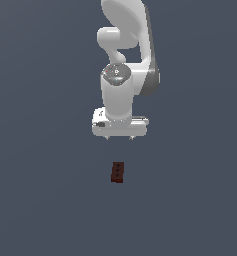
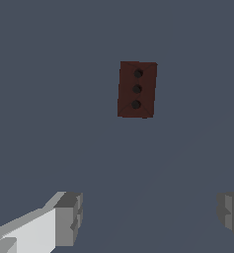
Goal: Pick up the object and move it to a goal position.
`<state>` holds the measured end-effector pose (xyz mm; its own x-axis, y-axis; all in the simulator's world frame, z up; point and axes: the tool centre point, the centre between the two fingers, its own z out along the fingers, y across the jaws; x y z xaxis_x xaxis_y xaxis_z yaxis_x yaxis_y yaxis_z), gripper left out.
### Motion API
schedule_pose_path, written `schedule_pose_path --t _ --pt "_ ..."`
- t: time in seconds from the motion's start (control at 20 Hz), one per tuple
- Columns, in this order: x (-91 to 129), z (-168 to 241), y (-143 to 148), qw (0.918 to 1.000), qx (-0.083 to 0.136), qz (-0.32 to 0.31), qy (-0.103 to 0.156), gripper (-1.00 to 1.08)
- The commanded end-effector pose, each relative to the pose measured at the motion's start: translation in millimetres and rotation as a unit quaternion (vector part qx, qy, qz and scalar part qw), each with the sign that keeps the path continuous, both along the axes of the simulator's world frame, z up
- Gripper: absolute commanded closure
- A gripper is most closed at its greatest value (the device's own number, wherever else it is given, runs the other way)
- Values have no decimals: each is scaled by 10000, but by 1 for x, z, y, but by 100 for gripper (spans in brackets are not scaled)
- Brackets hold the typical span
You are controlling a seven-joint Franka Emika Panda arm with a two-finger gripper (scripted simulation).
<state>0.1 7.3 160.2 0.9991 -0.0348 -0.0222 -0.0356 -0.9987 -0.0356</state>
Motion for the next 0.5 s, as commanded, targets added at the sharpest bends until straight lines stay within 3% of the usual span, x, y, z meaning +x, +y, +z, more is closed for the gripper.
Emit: schedule_pose_path --t 0.0,0.45 --pt "0 0 0 10000 0 0 0 -92" --pt "11 13 35 9994 45 286 -197 -92"
